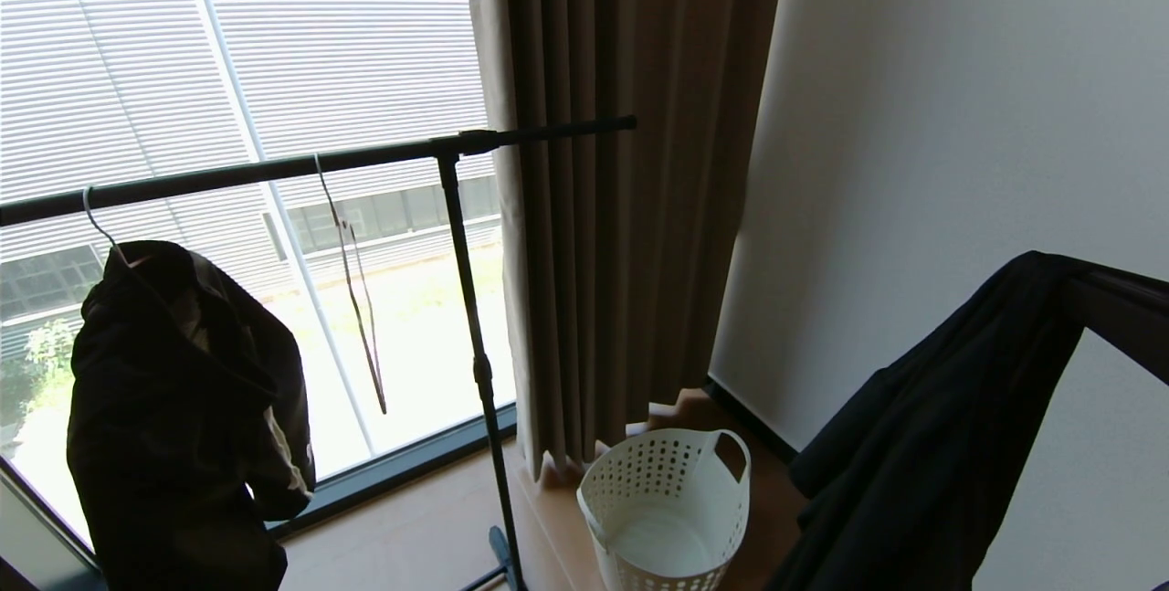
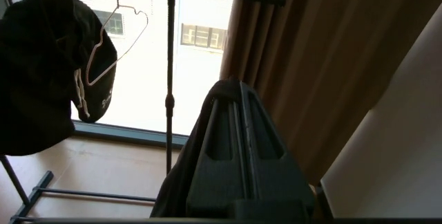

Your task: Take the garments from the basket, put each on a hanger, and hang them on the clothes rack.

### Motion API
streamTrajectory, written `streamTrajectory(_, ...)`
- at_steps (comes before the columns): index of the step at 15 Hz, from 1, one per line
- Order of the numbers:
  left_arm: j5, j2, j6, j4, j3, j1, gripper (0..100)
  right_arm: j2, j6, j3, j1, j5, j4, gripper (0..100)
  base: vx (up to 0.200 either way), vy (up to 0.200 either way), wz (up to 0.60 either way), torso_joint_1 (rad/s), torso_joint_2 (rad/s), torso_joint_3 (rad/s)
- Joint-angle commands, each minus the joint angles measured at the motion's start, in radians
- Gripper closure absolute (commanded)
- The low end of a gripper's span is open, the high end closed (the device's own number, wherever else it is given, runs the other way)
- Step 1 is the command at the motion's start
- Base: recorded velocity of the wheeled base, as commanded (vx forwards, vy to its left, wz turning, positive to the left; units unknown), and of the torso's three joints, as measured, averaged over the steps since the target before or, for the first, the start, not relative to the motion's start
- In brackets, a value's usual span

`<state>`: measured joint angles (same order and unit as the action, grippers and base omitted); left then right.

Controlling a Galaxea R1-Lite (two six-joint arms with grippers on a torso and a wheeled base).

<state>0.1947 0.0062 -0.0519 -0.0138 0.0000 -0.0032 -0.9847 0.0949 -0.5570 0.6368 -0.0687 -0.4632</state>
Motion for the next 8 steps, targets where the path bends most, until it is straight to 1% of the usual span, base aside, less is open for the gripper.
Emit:
streamTrajectory(1, 0.0, 0.001, 0.0, 0.0, 0.0, 0.0, 0, -0.003, 0.002, 0.002, 0.0, 0.0, 0.0, 100, 0.0, 0.0, 0.0, 0.0, 0.0, 0.0)
streamTrajectory(5, 0.0, 0.001, 0.001, 0.0, 0.0, 0.0, 0, -0.005, 0.003, 0.009, -0.002, 0.0, 0.0, 100, 0.0, 0.0, 0.0, 0.0, 0.0, 0.0)
streamTrajectory(8, 0.0, 0.001, 0.001, 0.0, 0.0, 0.0, 0, -0.005, 0.003, 0.012, -0.002, 0.0, 0.0, 100, 0.0, 0.0, 0.6, 0.002, 0.0, 0.005)
